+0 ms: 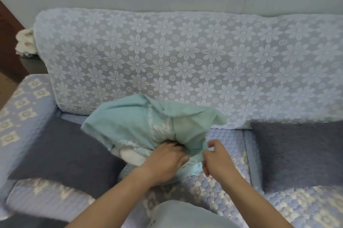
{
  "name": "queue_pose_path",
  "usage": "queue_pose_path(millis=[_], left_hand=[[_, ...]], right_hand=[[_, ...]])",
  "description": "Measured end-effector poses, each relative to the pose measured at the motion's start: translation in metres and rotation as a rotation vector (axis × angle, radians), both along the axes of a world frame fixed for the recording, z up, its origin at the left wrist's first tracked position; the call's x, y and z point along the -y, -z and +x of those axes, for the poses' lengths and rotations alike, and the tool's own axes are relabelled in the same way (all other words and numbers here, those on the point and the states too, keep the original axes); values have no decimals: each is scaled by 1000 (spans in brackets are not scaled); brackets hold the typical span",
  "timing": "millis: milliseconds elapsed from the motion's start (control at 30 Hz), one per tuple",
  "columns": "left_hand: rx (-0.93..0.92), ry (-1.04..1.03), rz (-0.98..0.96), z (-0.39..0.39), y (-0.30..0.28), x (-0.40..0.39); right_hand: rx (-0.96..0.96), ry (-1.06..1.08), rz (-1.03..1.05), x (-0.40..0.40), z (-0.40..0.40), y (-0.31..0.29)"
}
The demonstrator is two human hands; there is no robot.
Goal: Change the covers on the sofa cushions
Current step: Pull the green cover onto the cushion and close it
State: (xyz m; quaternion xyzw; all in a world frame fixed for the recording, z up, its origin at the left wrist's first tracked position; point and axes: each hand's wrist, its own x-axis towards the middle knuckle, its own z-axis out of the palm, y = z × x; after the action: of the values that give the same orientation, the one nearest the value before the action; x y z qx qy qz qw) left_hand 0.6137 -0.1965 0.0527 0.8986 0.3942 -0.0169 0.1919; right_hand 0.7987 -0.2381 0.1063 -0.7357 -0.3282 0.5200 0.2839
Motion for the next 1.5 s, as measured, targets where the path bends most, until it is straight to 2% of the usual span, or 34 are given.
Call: queue_pose_path(millis=[67,100,133,167,200,233,267,300,333,400,467,533,633,733,800,867,1000,1100,1200,1300,1367,1433,1500], left_hand=[[145,-41,-16,-10,-9,19],[158,-42,59,-13,-10,32],[123,-42,141,-15,-8,46],[82,-68,190,-14,-5,56],[81,-140,174,-14,-3,63],[98,-187,164,-11,-1,64],[120,-207,143,-9,1,64],[135,-201,139,-4,-1,63],[133,-184,138,2,-1,63],[159,-290,91,5,3,69],[97,-254,29,3,9,81],[41,-153,-3,-4,17,89],[79,-123,-31,-6,19,97],[80,-97,5,-8,10,99],[61,-81,29,-11,11,101],[-17,-46,89,-18,17,99],[-279,-210,244,-67,22,55],[-321,-299,337,-117,19,17],[-160,-189,350,-129,7,-2],[83,-129,429,-103,-14,3],[214,-168,356,-90,-20,7],[327,-256,171,-85,-19,8],[401,-318,61,-83,-16,6]], right_hand=[[-93,157,-5,2,13,-3],[-104,184,-7,2,17,-3],[-69,170,-13,1,18,-4],[58,104,-2,3,19,-4],[310,-39,62,3,14,-4],[602,-183,207,5,9,-2],[782,-314,411,6,-2,-2],[825,-452,594,6,-15,-3],[777,-622,705,3,-29,-2],[729,-950,768,-9,-55,10],[828,-1093,779,-25,-72,23],[1022,-1067,755,-39,-82,35],[1290,-873,769,-48,-89,41],[1361,-710,754,-60,-83,39],[1317,-668,658,-67,-77,37],[1191,-691,480,-73,-74,28],[769,-724,165,-92,-56,8],[397,-570,124,-98,-36,-13],[242,-504,136,-96,-29,-31],[195,-593,121,-89,-35,-33],[165,-695,106,-81,-41,-31],[237,-849,139,-76,-44,-27],[436,-1008,199,-76,-50,-19]])
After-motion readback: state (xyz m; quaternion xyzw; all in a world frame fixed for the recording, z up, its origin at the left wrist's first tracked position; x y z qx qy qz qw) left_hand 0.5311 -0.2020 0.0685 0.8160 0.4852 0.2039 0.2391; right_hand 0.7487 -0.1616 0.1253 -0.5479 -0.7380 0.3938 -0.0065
